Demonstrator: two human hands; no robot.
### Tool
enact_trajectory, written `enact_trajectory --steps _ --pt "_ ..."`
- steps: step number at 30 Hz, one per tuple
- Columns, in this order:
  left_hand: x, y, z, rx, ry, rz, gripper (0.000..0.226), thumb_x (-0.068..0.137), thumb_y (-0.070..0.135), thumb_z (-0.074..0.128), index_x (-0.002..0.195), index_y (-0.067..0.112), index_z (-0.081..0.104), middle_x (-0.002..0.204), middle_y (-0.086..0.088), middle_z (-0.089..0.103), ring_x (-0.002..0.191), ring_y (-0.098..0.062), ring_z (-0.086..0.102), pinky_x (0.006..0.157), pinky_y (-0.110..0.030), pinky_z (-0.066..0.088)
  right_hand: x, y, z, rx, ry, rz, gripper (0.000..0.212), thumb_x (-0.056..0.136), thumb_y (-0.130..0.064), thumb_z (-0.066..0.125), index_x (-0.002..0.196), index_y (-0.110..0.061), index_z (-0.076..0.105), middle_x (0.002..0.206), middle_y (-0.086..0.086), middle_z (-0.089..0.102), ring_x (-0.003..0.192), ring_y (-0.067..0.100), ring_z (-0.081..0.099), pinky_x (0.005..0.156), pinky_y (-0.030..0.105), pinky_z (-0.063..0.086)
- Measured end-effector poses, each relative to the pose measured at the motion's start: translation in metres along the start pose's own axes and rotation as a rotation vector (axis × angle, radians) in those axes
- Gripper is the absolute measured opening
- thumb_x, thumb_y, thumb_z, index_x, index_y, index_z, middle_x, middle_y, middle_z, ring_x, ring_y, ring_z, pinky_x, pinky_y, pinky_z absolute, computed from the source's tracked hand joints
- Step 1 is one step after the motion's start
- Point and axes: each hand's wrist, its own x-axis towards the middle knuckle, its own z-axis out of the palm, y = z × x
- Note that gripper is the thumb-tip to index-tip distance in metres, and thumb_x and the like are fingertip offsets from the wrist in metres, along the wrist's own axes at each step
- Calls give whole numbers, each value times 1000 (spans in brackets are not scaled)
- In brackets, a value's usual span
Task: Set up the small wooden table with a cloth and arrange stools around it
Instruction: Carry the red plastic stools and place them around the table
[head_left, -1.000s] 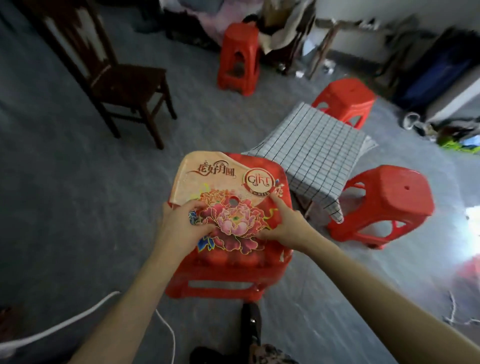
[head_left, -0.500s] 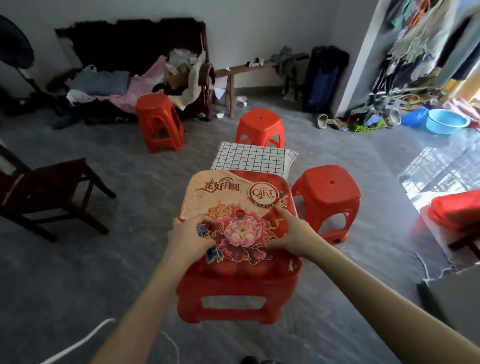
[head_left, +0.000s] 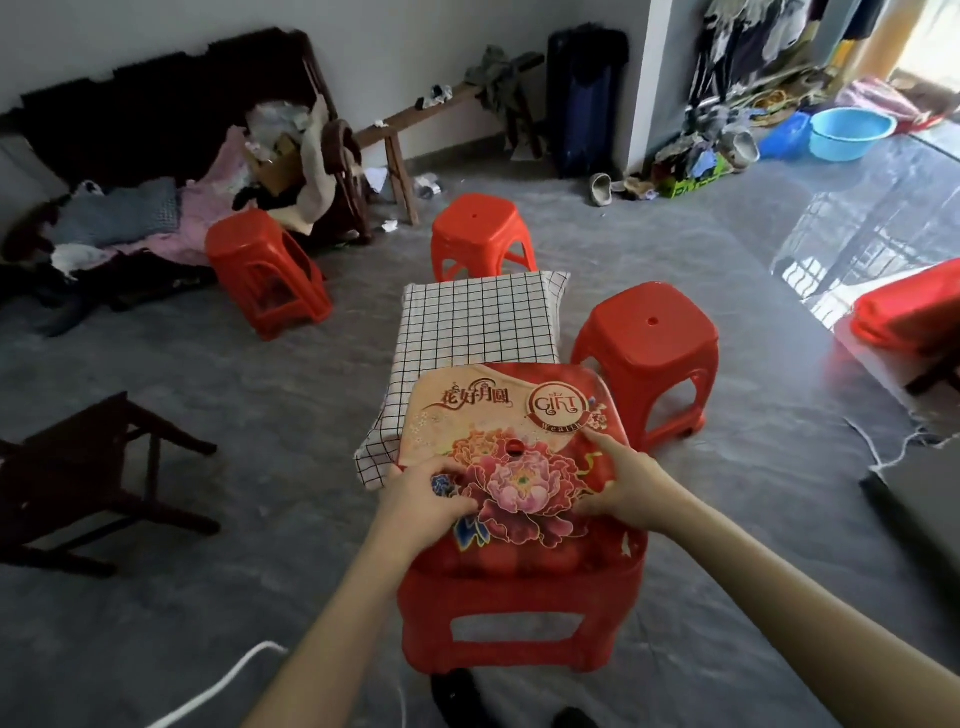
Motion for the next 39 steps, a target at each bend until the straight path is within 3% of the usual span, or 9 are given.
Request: enact_trajectory --steps 4,8,11,15,23,28,31,36,39 --pt "36 -30 3 16 -87 22 40 60 46 79 96 55 62 127 -1 49 115 -21 51 102 -36 45 20 -3 24 -4 -6 49 112 65 -39 84 152 -40 14 140 13 49 129 32 41 106 42 40" --pt "70 -65 4 -8 -184 40 44 71 32 81 109 47 64 123 0 41 112 -18 48 100 -28 40 39 -10 56 25 -17 143 110 66 -41 83 150 -47 13 142 19 39 99 21 54 93 32 45" --pt "100 -106 15 -26 -203 72 46 75 23 79 115 41 66 116 4 37 111 -17 48 100 -24 36 57 -20 84 36 -36 191 104 74 -36 80 151 -44 11 140 19 32 109 27 50 95 30 43" --pt "141 -163 45 -74 -232 92 45 81 9 74 115 39 68 117 5 37 111 -11 46 99 -17 36 94 -16 132 56 -32 231 100 79 -32 76 151 -45 9 139 16 26 99 22 47 100 32 44" --pt "194 -260 141 -123 -208 35 49 81 -4 64 110 35 68 124 7 35 112 -4 40 96 -13 37 167 49 244 60 -5 302 95 80 -25 73 149 -49 12 135 14 29 108 31 53 97 38 48" --pt "217 -299 197 -86 -242 71 48 82 3 67 109 43 64 140 5 31 130 -17 40 107 -25 36 190 92 288 109 17 351 96 79 -20 76 150 -43 16 135 16 32 90 11 48 84 25 45" --pt "234 -311 216 -84 -247 113 49 82 4 66 107 46 62 148 7 25 138 -21 31 113 -43 36 195 113 310 173 103 358 92 80 -15 75 148 -43 19 136 11 30 99 17 50 79 18 43" --pt "253 -315 219 -60 -286 108 54 80 -10 55 104 37 65 151 9 20 140 -21 24 114 -45 35 195 121 340 221 118 409 96 76 -21 78 146 -47 17 136 10 36 98 17 58 64 20 54" --pt "254 -307 206 103 -354 106 60 78 -9 58 120 35 62 161 7 5 146 -27 12 116 -46 30 195 112 334 127 -44 467 96 75 -19 75 149 -39 17 137 15 36 110 29 55 75 29 57"
